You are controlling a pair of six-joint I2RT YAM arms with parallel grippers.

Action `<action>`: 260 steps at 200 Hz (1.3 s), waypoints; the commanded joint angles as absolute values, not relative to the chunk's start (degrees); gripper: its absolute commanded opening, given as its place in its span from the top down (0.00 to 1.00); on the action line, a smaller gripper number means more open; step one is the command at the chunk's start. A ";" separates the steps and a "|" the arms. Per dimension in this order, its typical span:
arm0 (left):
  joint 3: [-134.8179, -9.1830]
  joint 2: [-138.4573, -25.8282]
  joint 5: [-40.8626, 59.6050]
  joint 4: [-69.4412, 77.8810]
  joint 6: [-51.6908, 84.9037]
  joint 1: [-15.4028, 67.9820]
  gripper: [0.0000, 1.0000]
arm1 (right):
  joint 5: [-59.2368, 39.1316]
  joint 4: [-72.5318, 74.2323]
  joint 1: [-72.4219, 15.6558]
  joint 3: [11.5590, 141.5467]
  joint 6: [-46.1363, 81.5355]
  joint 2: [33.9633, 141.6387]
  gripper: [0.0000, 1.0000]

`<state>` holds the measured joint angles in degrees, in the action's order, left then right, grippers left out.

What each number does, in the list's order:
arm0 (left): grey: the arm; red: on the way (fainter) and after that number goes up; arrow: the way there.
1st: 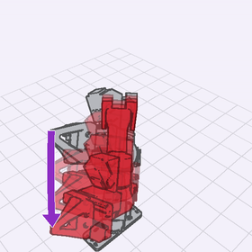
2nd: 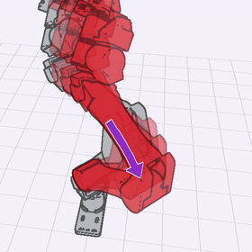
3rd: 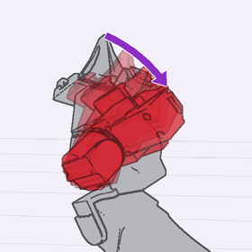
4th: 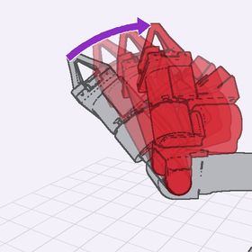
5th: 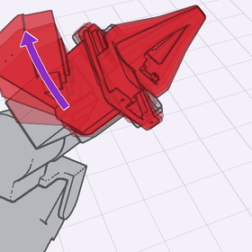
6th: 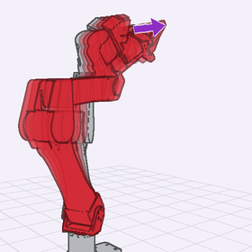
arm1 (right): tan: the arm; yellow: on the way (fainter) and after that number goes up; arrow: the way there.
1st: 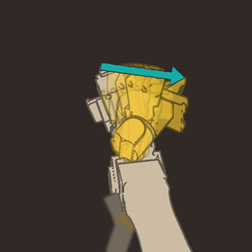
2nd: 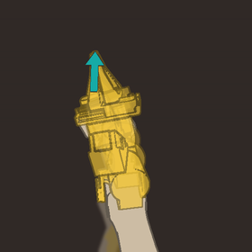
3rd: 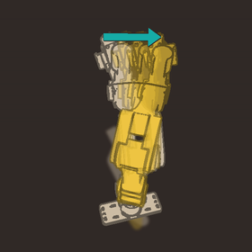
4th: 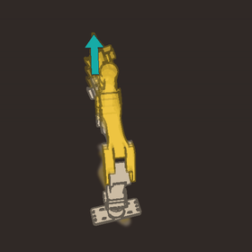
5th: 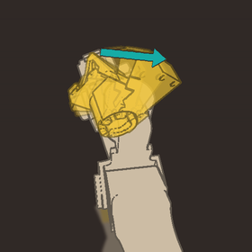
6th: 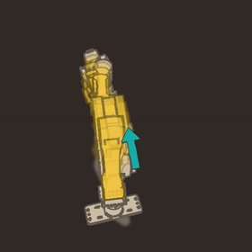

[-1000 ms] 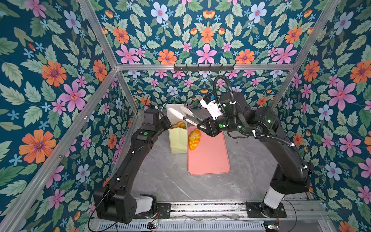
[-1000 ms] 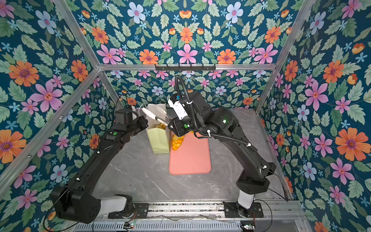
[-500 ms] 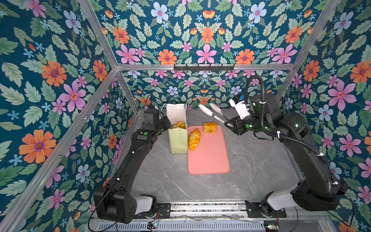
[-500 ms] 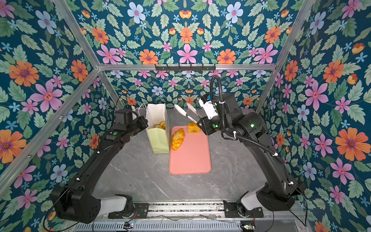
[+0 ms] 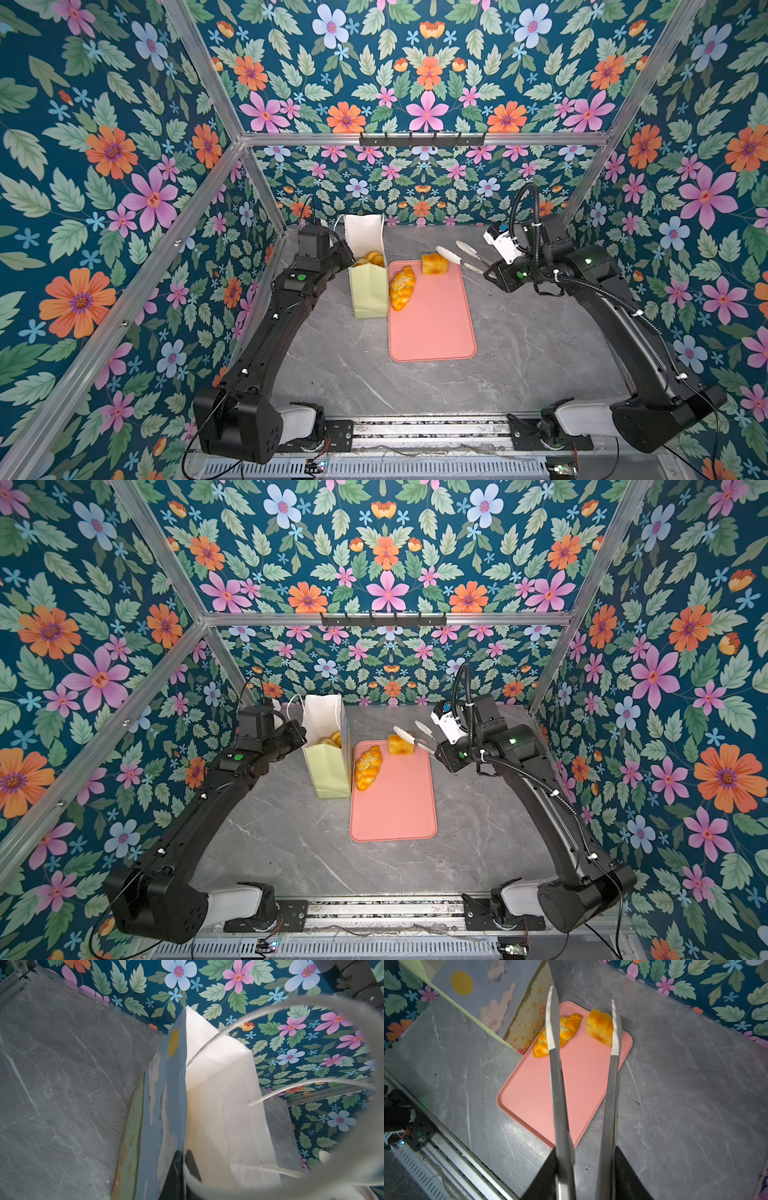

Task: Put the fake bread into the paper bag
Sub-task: 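Move the open tongs over the sliced yellow loaf on the pink tray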

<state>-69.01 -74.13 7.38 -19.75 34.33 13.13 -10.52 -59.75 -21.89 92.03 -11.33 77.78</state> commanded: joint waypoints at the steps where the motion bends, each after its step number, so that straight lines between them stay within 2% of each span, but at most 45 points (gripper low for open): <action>1: -68.91 -74.53 7.91 -18.42 34.28 13.11 0.92 | -11.48 -56.59 -21.82 90.29 -18.36 78.87 0.60; 80: -68.91 -74.81 7.82 -18.68 33.93 13.11 0.92 | -10.64 -55.81 -20.62 89.12 -27.12 87.03 0.61; 154: -69.45 -75.14 8.07 -18.74 33.09 13.11 0.89 | -11.23 -57.65 -18.97 93.81 -34.69 93.27 0.61; 219: -69.77 -75.19 8.44 -18.96 33.05 13.09 0.88 | -12.73 -62.56 -17.08 102.75 -37.34 101.35 0.60; 260: -69.96 -74.84 7.82 -19.51 33.05 13.10 0.88 | -10.73 -69.97 -16.48 115.26 -39.01 110.55 0.61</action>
